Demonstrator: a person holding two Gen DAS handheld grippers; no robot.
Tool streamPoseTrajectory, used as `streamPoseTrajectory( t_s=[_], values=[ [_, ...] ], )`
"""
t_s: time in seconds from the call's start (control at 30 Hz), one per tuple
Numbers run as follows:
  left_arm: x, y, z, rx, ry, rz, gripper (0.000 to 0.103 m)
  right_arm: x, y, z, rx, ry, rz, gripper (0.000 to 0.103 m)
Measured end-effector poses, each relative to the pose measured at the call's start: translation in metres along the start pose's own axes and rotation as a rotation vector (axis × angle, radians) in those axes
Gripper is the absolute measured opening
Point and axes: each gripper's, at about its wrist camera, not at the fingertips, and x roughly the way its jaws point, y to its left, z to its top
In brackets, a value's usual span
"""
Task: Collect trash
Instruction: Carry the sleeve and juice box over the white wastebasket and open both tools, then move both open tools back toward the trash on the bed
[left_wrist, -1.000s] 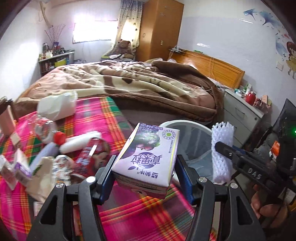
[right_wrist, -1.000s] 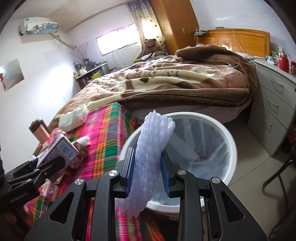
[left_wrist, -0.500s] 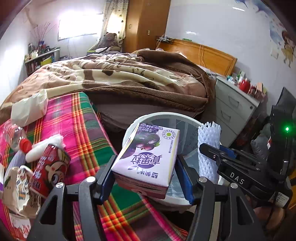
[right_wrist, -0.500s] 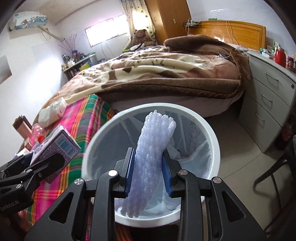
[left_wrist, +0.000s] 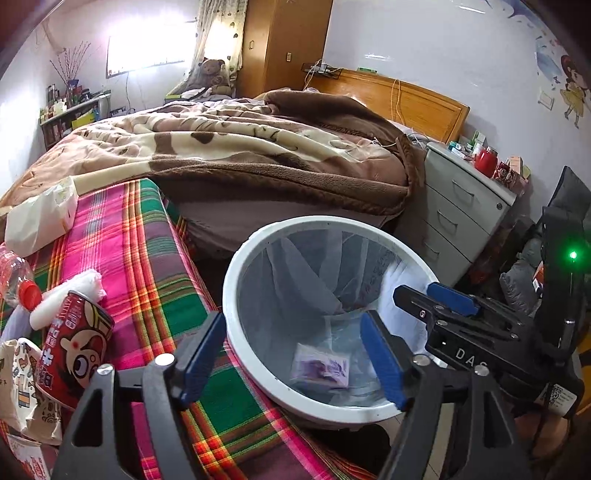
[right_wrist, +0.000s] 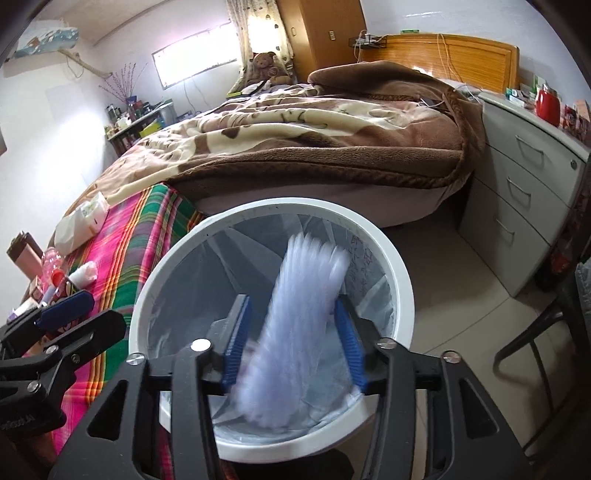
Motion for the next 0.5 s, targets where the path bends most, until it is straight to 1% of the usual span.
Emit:
streamPoseTrajectory(
  t_s=[0.03, 0.3, 0.5],
  values=[
    [-0.001, 0.001, 0.000, -0.001, 0.002, 0.003, 0.080, 0.001, 0.001, 0.000, 0.000, 0.003, -0.001, 0.061],
    [-0.015, 0.009, -0.004, -0.014, -0.012, 0.005, 0.083, -0.005, 0.005, -0.002, 0.012, -0.011, -0.003, 0.061],
    [-0.036, 0.025, -0.010, -0.034, -0.049, 0.039, 0.083, -0.017, 0.021, -0.004, -0.003, -0.046, 0.019, 0.061]
  ],
)
